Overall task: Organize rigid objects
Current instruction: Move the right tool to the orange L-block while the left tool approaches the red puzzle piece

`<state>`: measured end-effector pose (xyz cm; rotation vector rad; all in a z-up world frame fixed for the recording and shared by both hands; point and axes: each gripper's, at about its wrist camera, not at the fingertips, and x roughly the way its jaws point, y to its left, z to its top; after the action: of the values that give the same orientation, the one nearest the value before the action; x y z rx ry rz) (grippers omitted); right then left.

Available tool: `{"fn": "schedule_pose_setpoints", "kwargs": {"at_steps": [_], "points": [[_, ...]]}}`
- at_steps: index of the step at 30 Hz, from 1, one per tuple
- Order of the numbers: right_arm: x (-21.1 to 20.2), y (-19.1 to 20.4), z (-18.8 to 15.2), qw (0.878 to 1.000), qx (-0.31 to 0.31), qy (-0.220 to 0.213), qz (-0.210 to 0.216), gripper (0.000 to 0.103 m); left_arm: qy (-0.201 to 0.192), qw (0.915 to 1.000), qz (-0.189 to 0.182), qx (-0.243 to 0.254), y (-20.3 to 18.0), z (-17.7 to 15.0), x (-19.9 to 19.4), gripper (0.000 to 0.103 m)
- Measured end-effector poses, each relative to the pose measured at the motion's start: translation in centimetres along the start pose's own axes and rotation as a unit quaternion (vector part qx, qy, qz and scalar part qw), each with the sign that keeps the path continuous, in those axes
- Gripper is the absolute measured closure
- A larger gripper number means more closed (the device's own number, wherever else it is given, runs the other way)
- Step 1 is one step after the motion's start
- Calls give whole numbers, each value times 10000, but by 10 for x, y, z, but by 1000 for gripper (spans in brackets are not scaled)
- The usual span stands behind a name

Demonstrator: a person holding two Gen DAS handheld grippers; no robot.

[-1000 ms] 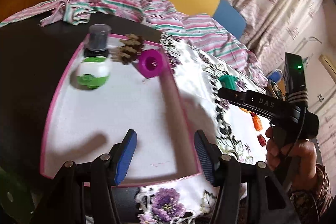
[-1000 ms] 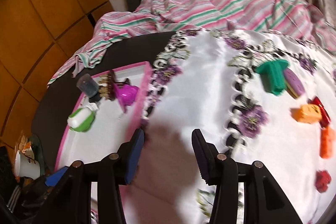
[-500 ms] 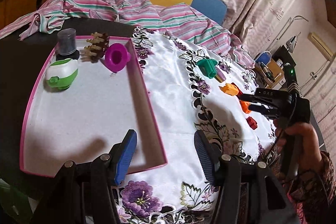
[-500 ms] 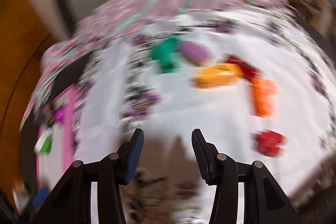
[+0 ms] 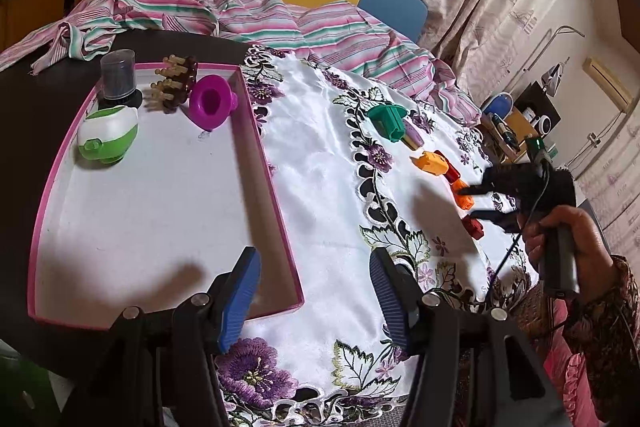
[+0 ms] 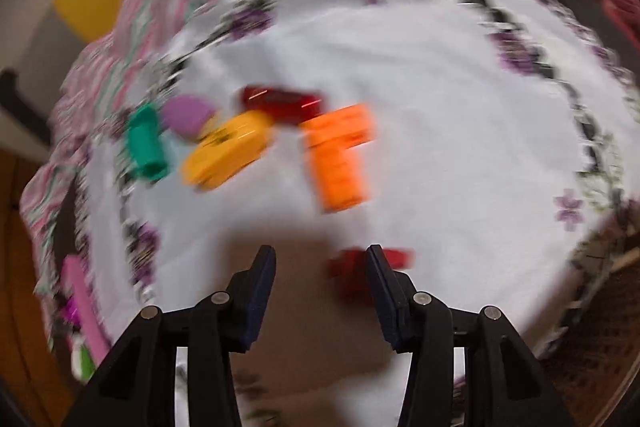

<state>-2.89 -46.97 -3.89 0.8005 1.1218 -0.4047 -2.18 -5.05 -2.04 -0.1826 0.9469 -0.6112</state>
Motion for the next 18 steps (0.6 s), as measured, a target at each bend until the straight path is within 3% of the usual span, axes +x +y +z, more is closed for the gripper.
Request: {"fn": "schedule_pose_setpoints", "kwargs": {"at_steps": [1,3,5,6,8,9,11,15,18], "points": [[4,13,-4,9989,-181,207,391,55,11,10000,-7,23,-1,0,0,46],[3,27,-14,9966,-397,316,645,56,0,10000,19,63,-3,-1,-1,46],[-12,30,-13,9977,-570,-68,356,56,-31,10000,26,84,-3,-1,-3,46],[-23,23,-10,9977,-551,-397,-41,55,-39,10000,21,83,-3,0,-3,46],[-31,7,-1,9956,-322,-652,-598,43,-38,10000,-12,49,-3,0,-2,46],[-31,-7,5,9942,-68,-635,-866,35,-25,10000,-30,29,-3,0,-1,46],[-22,-30,9,9940,317,-369,-981,35,-8,10000,-74,2,-3,-1,1,46],[6,-36,7,9976,452,159,-495,40,26,10000,-51,76,-7,-2,3,46],[6,2,0,9975,-339,235,573,41,33,10000,0,82,-6,-2,4,46]]}}
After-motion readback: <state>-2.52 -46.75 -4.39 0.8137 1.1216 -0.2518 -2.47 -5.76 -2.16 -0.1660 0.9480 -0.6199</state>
